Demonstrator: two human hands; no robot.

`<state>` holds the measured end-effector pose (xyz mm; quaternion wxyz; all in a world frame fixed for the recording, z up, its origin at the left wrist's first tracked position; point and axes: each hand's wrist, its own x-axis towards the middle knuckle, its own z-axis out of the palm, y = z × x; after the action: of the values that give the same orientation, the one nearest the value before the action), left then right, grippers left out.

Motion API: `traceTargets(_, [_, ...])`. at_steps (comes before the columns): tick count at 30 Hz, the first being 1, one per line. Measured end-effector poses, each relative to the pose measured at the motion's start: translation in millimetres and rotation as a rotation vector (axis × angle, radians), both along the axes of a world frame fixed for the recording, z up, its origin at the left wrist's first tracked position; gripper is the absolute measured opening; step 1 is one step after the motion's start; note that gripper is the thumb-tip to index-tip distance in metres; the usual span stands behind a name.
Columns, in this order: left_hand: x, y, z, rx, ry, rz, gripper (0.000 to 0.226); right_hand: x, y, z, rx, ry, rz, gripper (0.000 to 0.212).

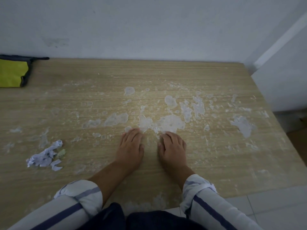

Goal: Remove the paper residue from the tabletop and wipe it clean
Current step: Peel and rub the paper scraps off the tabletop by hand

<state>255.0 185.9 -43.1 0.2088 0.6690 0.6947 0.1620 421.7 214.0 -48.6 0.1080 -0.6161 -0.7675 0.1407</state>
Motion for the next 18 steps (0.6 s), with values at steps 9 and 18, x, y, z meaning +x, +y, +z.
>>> traceTargets(9, [-8, 11, 1, 0.039, -0.003, 0.049, 0.026, 0, 0, 0, 0.027, -0.003, 0.002, 0.036])
traceTargets(18, [-11, 12, 1, 0.08, 0.111, -0.035, 0.031, -2, 0, 2, -0.015, -0.013, -0.004, 0.032])
